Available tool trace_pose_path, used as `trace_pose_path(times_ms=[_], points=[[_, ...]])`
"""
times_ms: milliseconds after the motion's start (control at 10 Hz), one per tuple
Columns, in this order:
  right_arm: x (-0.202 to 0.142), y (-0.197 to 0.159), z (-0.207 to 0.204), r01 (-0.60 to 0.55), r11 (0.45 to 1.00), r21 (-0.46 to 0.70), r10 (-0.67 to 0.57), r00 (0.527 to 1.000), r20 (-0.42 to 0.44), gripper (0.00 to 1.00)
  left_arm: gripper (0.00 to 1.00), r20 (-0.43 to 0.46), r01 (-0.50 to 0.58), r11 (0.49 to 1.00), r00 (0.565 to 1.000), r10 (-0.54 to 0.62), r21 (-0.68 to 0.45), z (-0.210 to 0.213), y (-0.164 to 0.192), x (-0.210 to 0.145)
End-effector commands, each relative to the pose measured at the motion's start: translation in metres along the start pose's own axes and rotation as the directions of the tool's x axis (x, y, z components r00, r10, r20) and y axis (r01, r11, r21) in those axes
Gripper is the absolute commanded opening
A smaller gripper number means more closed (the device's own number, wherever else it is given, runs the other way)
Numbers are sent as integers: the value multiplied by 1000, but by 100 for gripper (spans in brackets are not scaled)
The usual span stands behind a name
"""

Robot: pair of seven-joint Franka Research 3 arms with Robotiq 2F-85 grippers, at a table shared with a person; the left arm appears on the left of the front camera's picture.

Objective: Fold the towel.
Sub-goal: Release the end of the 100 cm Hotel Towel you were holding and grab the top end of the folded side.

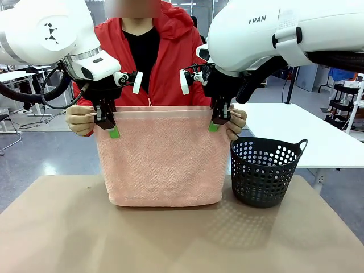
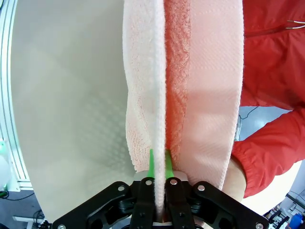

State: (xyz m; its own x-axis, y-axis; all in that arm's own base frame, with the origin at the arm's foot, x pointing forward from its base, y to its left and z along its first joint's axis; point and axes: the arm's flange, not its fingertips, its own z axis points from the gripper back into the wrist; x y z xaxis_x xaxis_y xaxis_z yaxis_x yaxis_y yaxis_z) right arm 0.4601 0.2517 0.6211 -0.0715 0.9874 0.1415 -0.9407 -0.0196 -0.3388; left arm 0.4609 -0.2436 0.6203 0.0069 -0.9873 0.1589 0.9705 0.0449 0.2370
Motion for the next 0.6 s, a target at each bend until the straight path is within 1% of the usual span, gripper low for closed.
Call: trace_pose_path(times_ms=[0,100,200,300,400,500], points=[[-1,-1,1,-2,1000,-6,2,1000,-6,0,0,1,0,1000,1000,0,4,2,2,0],[-1,-1,1,-2,1000,-6,2,1000,-6,0,0,1,0,1000,1000,0,4,2,2,0],[0,0,0,0,1000,0,0,1000,0,2,23,0,0,1000,1000,0,0,0,0,0],[-1,0,4,-2,1000,-21,2,1000,6,30,43,4,12,1000,1000,-12,13,4,0,-1],[0,1,9,-2,999,-36,2,1000,8,44,63,-3,2,1000,1000,-2,30,9,1,-1],[1,3,17,-8,998,-66,8,1000,-4,72,83,1,-7,998,1000,7,57,17,-1,0]])
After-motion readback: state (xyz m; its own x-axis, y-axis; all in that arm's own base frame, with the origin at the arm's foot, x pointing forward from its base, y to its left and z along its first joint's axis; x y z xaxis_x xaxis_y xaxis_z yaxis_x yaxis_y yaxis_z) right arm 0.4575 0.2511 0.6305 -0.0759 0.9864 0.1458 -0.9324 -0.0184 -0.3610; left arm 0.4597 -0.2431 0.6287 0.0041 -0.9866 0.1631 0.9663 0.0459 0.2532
